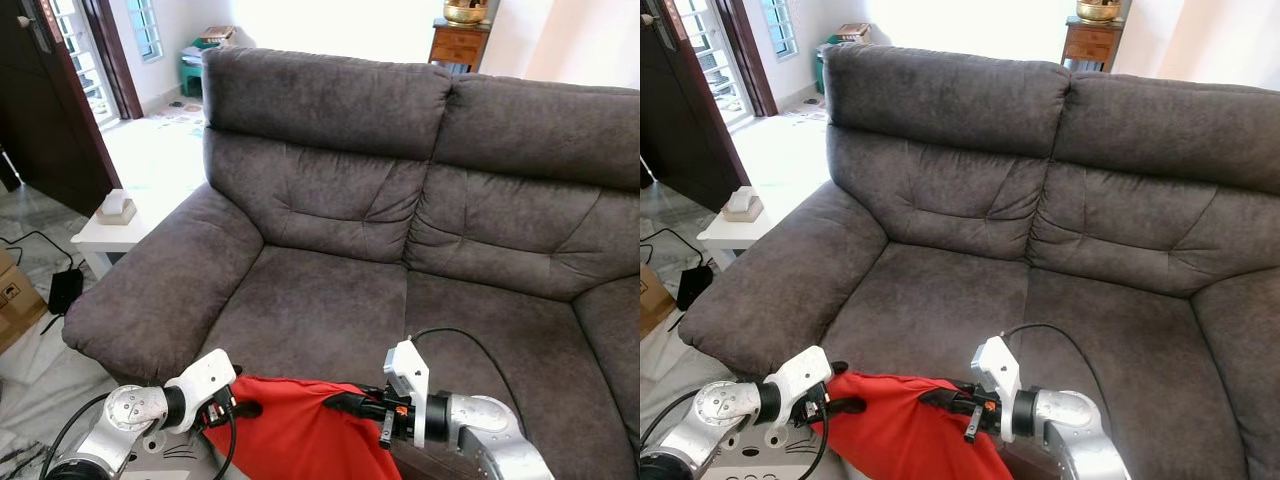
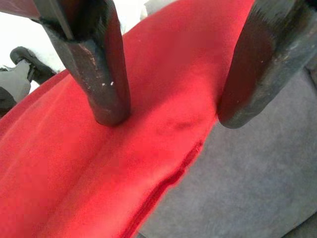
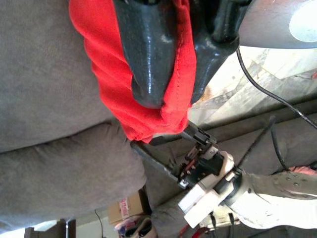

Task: Move the pillow to the sofa from floor

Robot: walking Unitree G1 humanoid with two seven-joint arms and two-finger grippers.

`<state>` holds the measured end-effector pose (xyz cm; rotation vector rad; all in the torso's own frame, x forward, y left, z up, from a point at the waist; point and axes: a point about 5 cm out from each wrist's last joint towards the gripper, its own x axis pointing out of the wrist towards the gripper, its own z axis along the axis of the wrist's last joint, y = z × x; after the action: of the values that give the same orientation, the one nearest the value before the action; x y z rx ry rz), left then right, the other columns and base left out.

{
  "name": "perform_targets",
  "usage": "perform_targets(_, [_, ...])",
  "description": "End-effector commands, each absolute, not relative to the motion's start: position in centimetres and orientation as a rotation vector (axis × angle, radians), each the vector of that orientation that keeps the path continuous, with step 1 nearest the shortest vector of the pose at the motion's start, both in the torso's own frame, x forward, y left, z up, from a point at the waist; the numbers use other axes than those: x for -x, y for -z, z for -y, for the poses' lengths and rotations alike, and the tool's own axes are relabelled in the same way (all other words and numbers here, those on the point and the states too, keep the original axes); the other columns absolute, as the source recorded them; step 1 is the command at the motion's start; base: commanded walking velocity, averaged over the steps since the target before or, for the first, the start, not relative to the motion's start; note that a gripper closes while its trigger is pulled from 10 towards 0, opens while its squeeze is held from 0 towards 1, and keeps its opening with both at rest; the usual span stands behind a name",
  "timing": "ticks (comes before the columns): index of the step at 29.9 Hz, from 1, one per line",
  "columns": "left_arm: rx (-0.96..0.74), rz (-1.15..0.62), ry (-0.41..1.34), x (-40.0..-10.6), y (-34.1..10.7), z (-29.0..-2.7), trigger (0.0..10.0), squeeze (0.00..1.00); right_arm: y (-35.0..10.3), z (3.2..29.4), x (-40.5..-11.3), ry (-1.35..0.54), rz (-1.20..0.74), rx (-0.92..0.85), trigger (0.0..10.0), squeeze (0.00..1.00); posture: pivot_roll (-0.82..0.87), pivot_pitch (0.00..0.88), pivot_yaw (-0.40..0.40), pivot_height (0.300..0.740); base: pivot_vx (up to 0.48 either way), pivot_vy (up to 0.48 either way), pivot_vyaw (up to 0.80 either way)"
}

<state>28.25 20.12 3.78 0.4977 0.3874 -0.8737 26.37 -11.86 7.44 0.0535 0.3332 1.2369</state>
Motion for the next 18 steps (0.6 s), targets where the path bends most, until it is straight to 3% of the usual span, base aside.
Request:
perform_targets(1, [-0.491,-0.421,0.885,-28.0,-3.4,-20.4,10.0,0.00,-10.6,11.2,-26.6,-1.309,-0.176,-0.064,10.0,0.00,0.03,0.000,-0.027,0.740,0.000,0.000,0.00])
perform_targets(6, [-0.500,-0.444,0.915,-27.4,-2.8,-20.4,10.0,0.00,-12.1,11.9,-25.6,-1.397,-0.170,-0.067,10.0,0.00,0.03,0.000,-0.028,0.740,0.000,0.000,0.00])
perform_targets(18, [-0.506,-0.437,0.904,-27.5,-3.0,-20.8,10.0,0.00,-9.8,14.4,-23.4,-1.501,-0.395,0.098,10.0,0.00,0.03,0.000,-0.038,0.740,0.000,0.000,0.00])
